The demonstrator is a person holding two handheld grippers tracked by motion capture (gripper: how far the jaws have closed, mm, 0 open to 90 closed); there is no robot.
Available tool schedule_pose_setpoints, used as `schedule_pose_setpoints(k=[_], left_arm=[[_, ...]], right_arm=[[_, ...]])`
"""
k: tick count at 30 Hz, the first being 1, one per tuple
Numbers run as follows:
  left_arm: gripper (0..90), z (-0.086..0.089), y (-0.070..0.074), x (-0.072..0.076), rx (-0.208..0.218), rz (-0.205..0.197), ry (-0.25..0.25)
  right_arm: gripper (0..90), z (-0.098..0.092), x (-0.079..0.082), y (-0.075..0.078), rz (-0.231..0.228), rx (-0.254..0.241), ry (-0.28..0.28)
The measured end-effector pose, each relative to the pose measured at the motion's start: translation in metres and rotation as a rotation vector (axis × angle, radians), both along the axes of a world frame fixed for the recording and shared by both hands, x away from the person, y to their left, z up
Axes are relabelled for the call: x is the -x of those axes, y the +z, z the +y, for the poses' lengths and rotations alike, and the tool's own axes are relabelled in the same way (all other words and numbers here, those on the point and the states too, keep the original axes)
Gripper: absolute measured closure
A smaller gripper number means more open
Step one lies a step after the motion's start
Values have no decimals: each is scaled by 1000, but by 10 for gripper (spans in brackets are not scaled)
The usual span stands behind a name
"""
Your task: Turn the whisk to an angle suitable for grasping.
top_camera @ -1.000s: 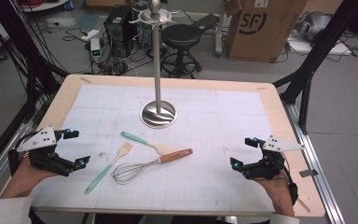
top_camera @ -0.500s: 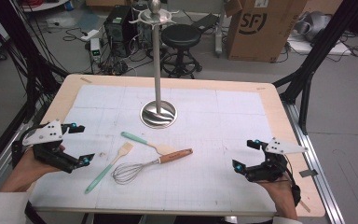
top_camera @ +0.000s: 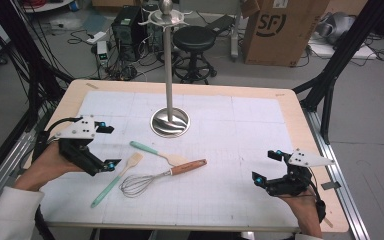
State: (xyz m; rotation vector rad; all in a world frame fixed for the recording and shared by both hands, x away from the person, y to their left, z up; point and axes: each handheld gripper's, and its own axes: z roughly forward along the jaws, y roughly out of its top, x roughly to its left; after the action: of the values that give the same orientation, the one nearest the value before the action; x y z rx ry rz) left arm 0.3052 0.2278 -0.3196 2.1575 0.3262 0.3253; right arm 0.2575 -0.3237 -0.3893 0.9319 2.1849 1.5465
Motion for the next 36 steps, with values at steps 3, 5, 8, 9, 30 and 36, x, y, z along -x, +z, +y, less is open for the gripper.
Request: schedule_pose_setpoints(k=[3,5,8,9,30,36], left_arm=[[17,-12,2,-4,-13,9,-30],[17,-20,2,-6,-18,15,-52],[18,-31,0,-8,-35,15,-71],[18,-35,-1,-9,-37,15,-78],[18,-121,-47,-26,-126,85,-154],[18,-135,-61,-29,-148,106,-155]], right_arm=[[0,1,-1,0,-4,1,3],[0,1,-1,0,-1,1,4],[0,1,-1,1,-3,3,6],[0,2,-1,1,-2,3,8],[0,7,-6,3,-14,13,22],[0,8,-5,3,-6,10,23]])
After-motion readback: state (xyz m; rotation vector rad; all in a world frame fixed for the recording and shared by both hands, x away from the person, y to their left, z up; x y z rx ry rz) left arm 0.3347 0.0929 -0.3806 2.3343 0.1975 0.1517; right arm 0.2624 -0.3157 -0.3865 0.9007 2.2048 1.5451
